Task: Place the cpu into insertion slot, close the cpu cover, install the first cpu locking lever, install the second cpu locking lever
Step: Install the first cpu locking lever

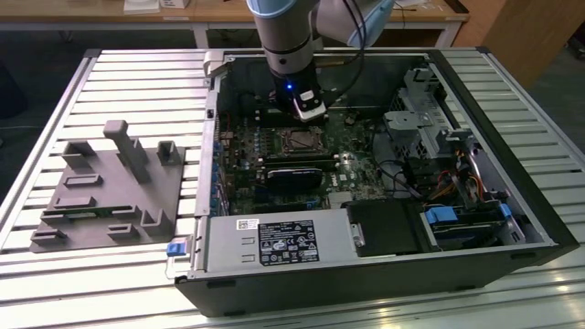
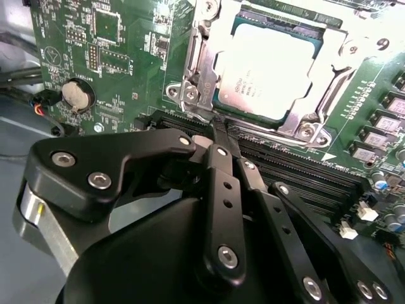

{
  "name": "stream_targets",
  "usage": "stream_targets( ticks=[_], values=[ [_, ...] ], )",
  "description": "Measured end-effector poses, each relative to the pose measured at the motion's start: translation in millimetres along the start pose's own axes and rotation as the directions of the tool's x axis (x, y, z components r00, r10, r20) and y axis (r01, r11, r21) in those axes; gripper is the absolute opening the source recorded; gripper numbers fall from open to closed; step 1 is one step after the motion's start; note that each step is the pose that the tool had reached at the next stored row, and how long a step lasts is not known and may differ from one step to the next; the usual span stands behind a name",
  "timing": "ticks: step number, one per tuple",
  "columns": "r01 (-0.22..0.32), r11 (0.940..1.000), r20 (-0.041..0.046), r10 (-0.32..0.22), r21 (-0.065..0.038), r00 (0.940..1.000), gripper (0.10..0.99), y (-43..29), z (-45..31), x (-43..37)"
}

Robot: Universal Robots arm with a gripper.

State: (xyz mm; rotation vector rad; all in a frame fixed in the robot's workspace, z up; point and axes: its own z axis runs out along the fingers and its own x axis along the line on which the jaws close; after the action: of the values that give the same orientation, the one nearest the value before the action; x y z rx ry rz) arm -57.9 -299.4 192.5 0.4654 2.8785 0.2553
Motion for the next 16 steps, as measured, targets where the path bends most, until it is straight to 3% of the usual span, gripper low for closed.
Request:
stream_targets(
  ticks=[3,11,16],
  values=[
    [-0.001,1.0000,-0.0002,0.001,0.000,1.0000,0.106,-0.1,0.3,0.1],
    [0.007,0.9998,-0.0075,-0.008,-0.018,0.9999,0.106,-0.2,0.6,0.2],
    [0.008,0.9998,-0.0076,-0.008,-0.018,0.9999,0.106,0.4,-2.1,-0.3]
  ],
)
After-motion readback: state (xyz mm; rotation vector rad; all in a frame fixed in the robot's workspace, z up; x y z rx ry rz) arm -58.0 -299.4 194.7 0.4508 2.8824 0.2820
